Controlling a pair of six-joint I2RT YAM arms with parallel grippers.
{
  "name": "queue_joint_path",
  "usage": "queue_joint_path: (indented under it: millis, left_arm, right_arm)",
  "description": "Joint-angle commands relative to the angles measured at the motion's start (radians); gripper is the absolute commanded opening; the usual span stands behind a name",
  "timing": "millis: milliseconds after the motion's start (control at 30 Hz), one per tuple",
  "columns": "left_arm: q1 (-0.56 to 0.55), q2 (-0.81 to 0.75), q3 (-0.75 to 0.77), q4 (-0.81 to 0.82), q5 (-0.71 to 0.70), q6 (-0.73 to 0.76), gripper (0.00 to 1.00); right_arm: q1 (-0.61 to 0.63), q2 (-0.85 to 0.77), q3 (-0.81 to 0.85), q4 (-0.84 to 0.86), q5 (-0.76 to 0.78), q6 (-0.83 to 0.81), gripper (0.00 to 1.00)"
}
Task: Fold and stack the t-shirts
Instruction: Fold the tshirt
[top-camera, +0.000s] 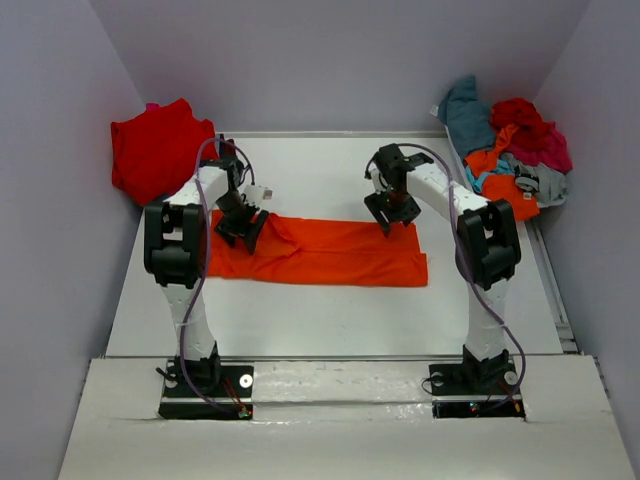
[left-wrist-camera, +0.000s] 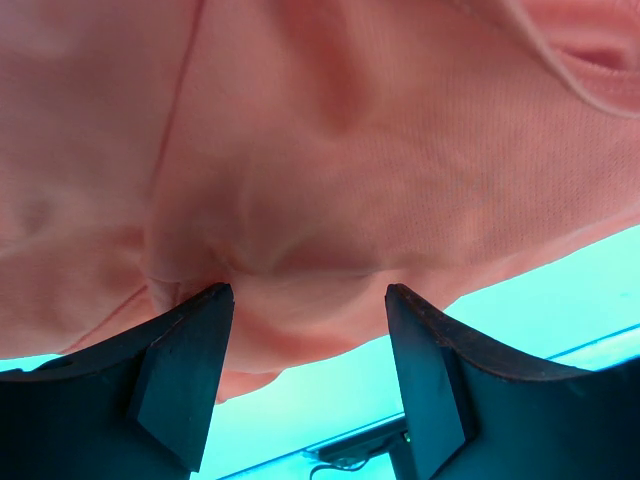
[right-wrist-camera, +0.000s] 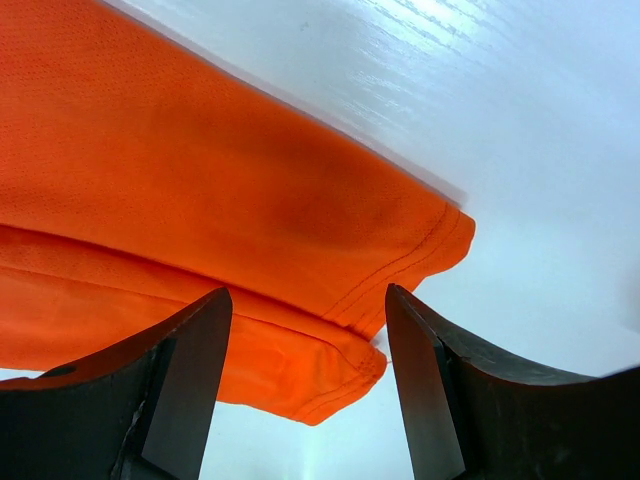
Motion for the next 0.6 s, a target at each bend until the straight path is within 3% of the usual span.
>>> queue_joint_path:
  millis: [0,567]
  left_arm:
    - [0.001,-0.086,-0.026,-0.042,0.007,0.009,0.74]
    - [0.001,0.012,0.045,-0.011,-0.092,-0.077,0.74]
  right_arm:
    - [-0.018,-0.019,0.001,0.006,-0.079,0.032,0.69]
    - [-0.018,0.004,-0.059,-0.033,-0.209,-0.015,0.62]
